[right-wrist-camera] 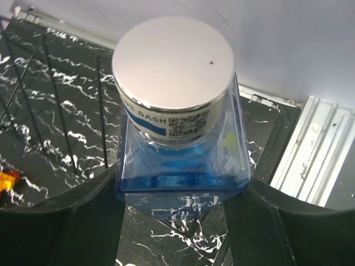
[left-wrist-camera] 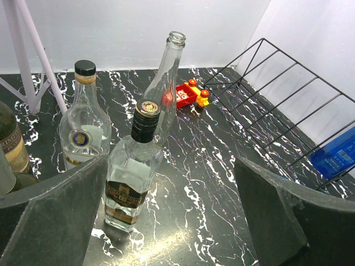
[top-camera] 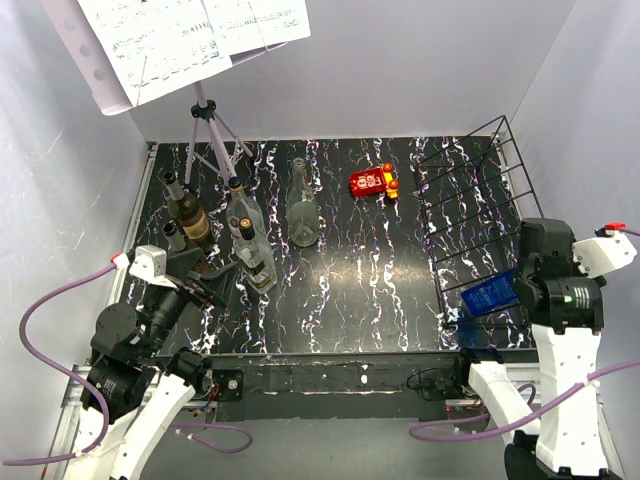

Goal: Take the wine bottle off the wine rack

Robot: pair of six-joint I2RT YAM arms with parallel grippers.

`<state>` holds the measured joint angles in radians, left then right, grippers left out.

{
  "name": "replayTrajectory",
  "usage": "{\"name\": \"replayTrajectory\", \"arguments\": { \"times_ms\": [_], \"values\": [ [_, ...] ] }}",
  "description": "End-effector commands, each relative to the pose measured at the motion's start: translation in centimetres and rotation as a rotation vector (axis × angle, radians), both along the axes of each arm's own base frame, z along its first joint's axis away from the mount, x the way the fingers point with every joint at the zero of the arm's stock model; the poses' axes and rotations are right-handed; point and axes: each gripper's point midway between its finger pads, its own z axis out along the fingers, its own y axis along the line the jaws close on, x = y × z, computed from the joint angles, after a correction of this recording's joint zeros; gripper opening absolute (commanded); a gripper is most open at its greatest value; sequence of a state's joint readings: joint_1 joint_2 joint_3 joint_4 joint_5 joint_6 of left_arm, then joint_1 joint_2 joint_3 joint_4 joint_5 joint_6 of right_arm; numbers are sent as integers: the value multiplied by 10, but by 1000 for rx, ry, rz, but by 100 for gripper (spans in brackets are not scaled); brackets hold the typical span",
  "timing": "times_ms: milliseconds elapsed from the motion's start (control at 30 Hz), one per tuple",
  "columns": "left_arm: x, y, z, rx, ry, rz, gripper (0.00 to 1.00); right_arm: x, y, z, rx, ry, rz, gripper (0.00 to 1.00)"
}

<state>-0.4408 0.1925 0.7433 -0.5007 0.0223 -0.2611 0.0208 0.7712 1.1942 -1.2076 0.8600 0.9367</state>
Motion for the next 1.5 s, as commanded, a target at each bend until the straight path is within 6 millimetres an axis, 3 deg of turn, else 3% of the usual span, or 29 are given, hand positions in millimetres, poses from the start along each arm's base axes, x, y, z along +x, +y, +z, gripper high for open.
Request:
{"name": "replayTrajectory", "arguments": {
  "times_ms": [0,167,367,600,733,900,1100,1267,1467],
  "values": [
    [4,0,-5,20,12,7,98,25,7,37,-61,-110,156,1],
    [4,0,-5,21,10,6,98,39,26,56,-69,-187,321,1],
    [3,0,-4,18,8,7,98,57,56,62,-66,-251,536,1],
    [5,6,-3,14,3,41,98,78,150,81,-177,-494,1175,1],
    [4,6,-3,13,0,41,98,84,190,95,-214,-651,1413,1],
    [4,7,-2,10,-5,44,98,76,244,104,-217,-823,1761,1],
    [4,5,-3,13,-5,32,98,54,316,93,-339,-847,2143,1],
    [3,6,-1,9,-12,38,98,44,365,87,-429,-878,2325,1],
    [3,7,-1,7,-16,41,98,37,403,76,-490,-950,2425,1]
  ]
}}
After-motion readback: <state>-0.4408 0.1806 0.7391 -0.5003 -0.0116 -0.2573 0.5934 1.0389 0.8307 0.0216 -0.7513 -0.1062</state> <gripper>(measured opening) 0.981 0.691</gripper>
